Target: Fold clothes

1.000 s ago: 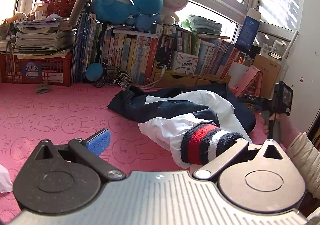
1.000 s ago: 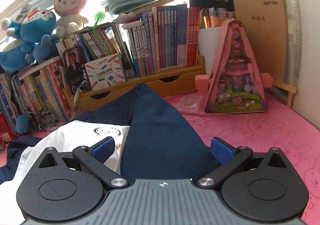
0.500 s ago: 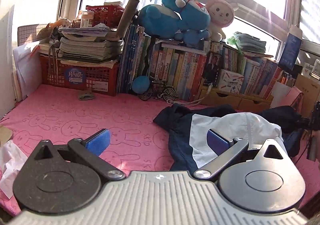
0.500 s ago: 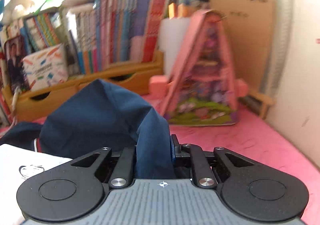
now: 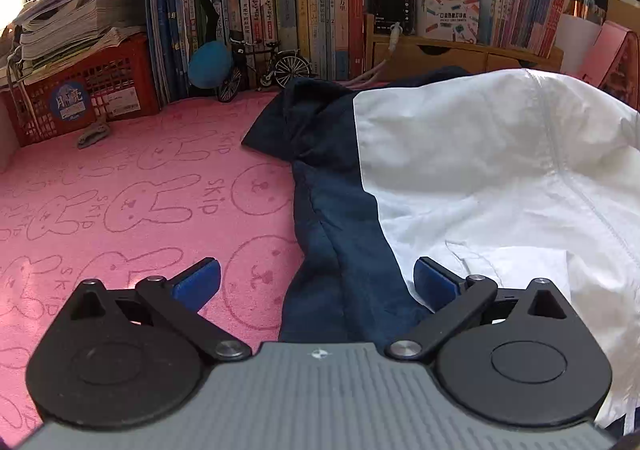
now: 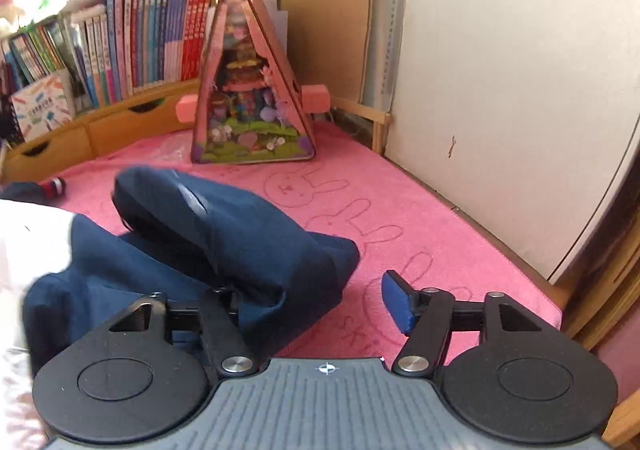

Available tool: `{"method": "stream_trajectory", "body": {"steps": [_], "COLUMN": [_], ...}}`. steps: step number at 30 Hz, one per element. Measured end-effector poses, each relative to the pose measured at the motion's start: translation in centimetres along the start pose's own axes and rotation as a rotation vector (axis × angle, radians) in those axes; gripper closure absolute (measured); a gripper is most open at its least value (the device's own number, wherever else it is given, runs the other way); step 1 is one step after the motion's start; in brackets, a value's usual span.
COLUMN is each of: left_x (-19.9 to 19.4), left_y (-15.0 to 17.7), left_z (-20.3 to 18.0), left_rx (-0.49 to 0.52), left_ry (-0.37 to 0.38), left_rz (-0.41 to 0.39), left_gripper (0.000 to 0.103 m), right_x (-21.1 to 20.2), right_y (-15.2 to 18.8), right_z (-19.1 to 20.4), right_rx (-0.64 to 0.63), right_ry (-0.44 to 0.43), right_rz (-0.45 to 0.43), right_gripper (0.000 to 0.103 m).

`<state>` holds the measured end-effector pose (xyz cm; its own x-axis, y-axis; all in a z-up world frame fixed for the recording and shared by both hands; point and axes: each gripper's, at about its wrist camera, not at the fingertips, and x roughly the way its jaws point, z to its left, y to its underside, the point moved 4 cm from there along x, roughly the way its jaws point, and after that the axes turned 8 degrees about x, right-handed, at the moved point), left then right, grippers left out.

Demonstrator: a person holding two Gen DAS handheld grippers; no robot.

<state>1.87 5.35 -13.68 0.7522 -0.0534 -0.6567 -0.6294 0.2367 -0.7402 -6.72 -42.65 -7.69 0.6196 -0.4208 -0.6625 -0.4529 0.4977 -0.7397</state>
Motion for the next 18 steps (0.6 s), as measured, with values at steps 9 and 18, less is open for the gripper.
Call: {"method": "stream_trajectory", "body": {"steps": [9,18], "left_x": [-0.6,-0.4], "left_y": [3.8,3.9], "left_z": [-0.3,-0.5], "left_rx": [-0.079,-0.103], "left_ry": [0.01,-0.02], "left_rz": [-0.003,-0.058], "left_gripper": [0.0,0.0], "right_x": [-8.0,5.2], "right_y": [-3.5,0.3], "right_z": [17.9,43.3], "right_rx": [-0.024,-0.165], "right_ry": [-0.669,-0.553], "right_rz": [0.051,0.306], "right_gripper": [0.0,0.0]}}
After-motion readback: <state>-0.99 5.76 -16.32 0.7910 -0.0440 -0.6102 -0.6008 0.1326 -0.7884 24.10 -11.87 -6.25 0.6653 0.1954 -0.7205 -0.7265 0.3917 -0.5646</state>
